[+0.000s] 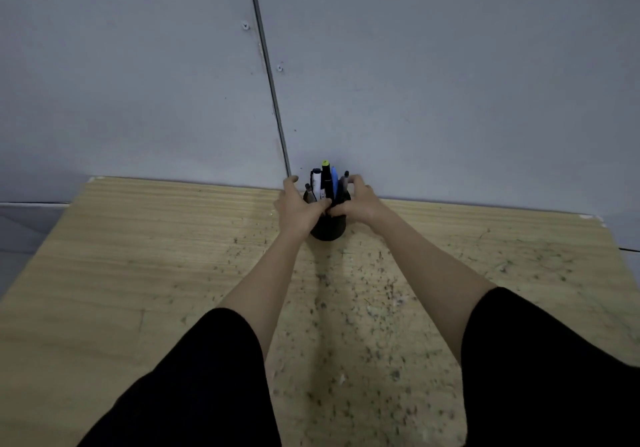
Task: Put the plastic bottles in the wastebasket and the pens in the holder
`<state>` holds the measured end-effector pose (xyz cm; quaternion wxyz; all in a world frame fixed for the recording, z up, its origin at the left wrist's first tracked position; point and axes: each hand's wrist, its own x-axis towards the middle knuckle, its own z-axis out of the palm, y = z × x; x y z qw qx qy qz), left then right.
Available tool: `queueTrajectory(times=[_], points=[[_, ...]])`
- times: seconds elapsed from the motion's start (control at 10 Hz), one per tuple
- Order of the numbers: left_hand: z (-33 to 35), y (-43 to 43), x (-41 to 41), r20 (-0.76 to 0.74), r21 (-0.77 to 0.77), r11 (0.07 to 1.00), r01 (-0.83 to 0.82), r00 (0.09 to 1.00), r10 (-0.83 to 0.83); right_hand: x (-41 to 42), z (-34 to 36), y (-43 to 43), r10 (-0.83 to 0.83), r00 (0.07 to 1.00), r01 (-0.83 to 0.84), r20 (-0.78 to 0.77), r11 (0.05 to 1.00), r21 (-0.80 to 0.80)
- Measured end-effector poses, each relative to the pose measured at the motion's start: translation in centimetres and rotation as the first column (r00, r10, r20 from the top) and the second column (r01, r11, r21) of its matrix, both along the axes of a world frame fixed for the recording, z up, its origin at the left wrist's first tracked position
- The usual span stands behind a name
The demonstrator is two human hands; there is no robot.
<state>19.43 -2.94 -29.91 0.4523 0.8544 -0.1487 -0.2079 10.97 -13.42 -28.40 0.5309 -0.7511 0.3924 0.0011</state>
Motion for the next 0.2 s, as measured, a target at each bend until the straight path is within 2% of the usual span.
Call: queueTrajectory(times=[0.2], points=[[2.9, 1.4, -3.8, 0.294, 0.005, 0.993, -0.114, 0.950, 0.108, -2.5, 2.8, 1.1, 0.092, 0.984, -0.116, -0.151, 0.981, -0.159]])
